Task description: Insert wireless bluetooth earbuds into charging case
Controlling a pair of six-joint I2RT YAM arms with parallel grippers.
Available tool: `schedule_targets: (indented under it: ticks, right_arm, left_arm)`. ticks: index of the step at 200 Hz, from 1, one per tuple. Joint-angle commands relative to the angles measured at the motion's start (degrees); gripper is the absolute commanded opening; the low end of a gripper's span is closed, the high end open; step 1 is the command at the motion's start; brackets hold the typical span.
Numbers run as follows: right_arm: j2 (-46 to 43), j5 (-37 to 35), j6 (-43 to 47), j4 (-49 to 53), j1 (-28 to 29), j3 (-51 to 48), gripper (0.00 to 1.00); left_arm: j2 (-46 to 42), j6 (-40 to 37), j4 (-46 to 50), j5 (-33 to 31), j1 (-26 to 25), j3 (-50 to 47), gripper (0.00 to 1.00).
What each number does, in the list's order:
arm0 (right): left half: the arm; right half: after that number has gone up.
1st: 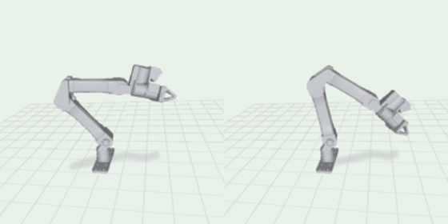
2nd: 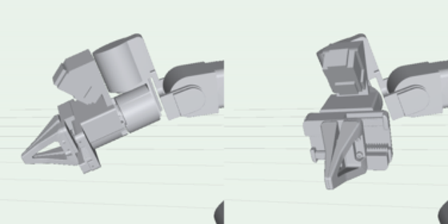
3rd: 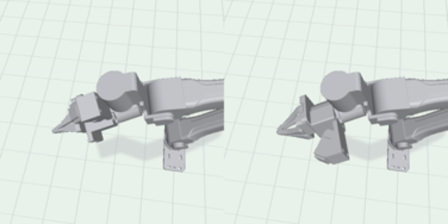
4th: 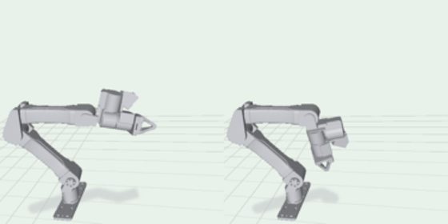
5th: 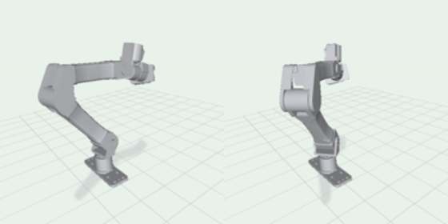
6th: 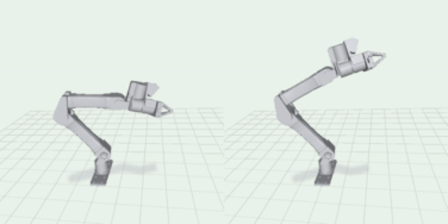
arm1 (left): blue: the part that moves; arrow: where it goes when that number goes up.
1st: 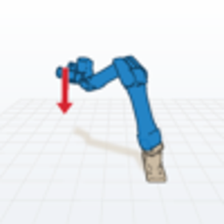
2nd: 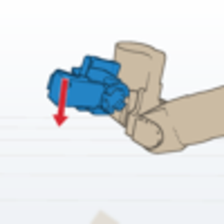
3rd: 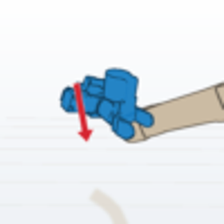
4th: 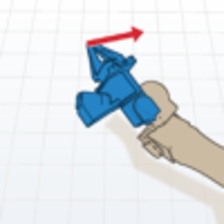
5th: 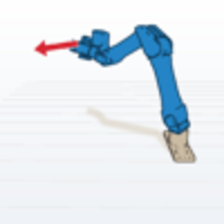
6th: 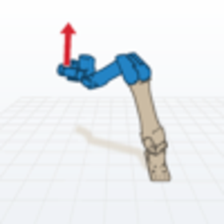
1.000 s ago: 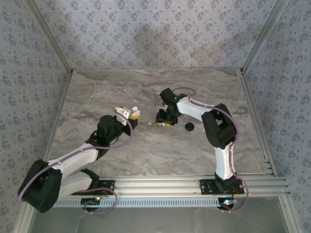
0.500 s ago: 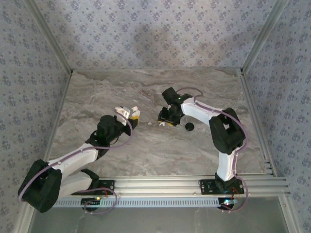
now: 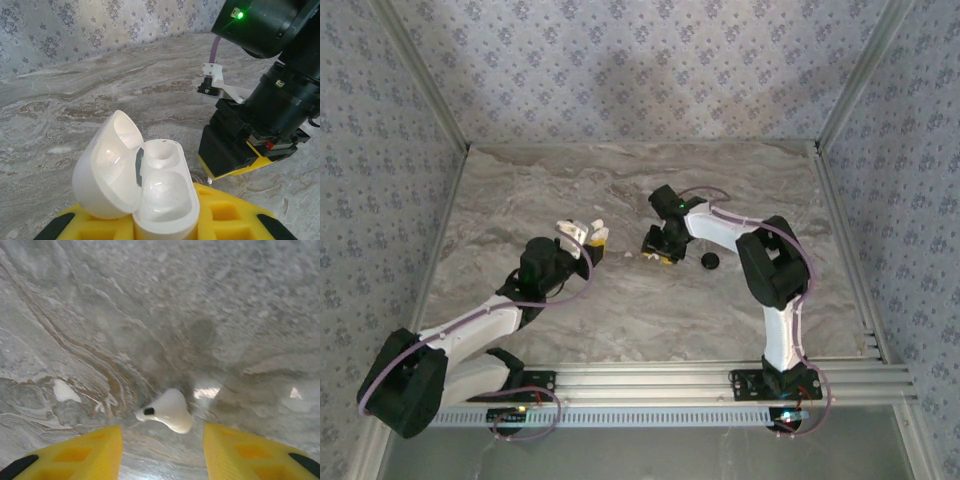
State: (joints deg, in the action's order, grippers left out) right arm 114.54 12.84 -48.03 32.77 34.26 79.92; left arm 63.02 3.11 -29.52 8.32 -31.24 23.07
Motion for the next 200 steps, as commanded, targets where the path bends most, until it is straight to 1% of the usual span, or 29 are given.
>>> schedule_targets:
  ticks: [1,57,82,89,101,137,175,200]
  right_arm:
    - [2.1,0.6,0.8,-1.0,-0.3,3.4,0.47]
    - [2.9,0.2,1.8,-3.0,-0.5,6.3,0.46]
    - [1.1,-1.2,1.9,1.4,-0.5,6.7,0.47]
    - [0.5,-1.6,1.6,4.1,-0.6,6.4,0.47]
    - [-1.0,-2.3,-0.4,6.0,-0.5,5.1,0.47]
    - [-3.4,-1.5,-7.3,3.7,0.1,0.6,0.47]
    - [-2.2,-1.2,-11.0,2.3,0.1,0.5,0.47]
    - [-0.7,-1.1,-12.0,2.5,0.1,2.2,0.46]
  left_arm:
    - [-1.2,0.1,-0.5,0.8,0.3,-0.1,0.12]
    - [-1.4,0.0,-0.3,0.6,0.4,-0.2,0.12]
    - [-1.6,-0.1,-0.2,0.6,0.5,-0.2,0.12]
    - [-1.7,-0.1,-0.1,0.6,0.5,-0.2,0.12]
    - [-1.8,-0.1,0.0,0.6,0.5,-0.2,0.12]
    - [-1.4,0.4,-0.5,1.2,0.6,-0.3,0.12]
    - [-1.6,0.5,-0.6,1.5,0.6,-0.3,0.12]
    - [-1.8,0.5,-0.8,1.6,0.6,-0.4,0.12]
